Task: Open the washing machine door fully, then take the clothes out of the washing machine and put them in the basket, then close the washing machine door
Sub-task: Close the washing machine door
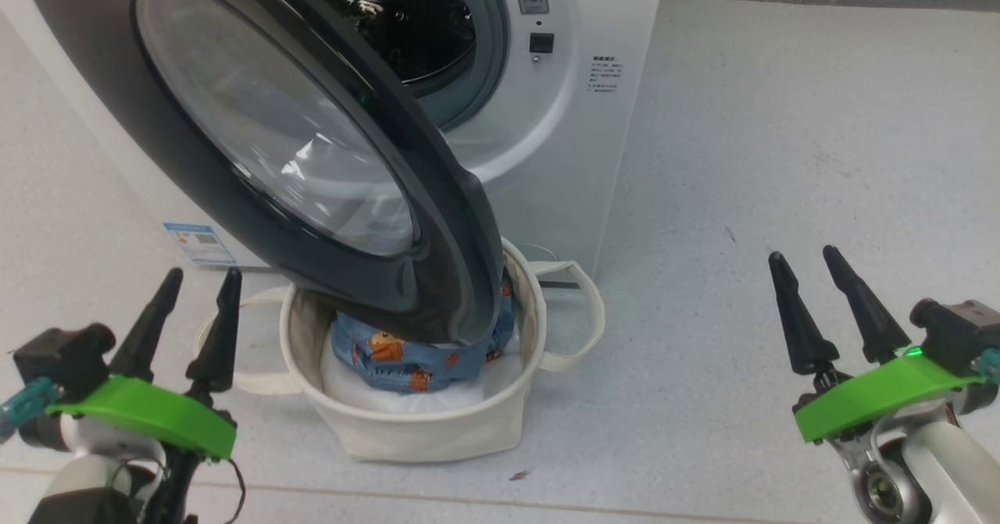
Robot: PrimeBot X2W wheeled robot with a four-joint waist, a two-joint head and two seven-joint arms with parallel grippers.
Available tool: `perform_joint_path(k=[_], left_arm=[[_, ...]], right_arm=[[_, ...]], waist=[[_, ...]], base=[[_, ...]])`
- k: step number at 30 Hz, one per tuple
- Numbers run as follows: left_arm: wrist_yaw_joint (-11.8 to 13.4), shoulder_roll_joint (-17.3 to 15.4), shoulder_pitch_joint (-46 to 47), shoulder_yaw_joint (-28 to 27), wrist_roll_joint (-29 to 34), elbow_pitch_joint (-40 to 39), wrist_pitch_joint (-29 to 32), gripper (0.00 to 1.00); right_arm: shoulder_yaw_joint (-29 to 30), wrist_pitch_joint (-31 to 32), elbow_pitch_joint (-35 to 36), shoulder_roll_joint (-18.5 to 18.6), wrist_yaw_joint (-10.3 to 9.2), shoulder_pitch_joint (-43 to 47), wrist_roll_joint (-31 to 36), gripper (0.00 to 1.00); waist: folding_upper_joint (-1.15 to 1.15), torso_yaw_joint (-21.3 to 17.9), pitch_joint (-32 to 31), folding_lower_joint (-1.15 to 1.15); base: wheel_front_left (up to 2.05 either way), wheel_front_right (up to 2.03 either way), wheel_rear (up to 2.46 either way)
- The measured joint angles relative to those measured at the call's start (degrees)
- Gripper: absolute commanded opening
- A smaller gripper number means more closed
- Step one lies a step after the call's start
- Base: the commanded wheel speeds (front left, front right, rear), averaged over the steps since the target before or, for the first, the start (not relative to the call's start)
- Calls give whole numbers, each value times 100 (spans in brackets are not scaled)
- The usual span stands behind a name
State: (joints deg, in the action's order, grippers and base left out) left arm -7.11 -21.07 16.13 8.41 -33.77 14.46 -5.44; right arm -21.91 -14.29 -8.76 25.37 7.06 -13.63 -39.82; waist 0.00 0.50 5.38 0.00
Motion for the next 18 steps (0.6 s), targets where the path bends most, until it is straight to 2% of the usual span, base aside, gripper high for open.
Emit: perform_joint_path(k=[18], left_arm=[[-3,-7,190,230,20,368,-225,100]], right_arm=[[4,0,-1,19,0,-1,15,100]], waist=[[0,37,8,0]], base=[[0,0,0]])
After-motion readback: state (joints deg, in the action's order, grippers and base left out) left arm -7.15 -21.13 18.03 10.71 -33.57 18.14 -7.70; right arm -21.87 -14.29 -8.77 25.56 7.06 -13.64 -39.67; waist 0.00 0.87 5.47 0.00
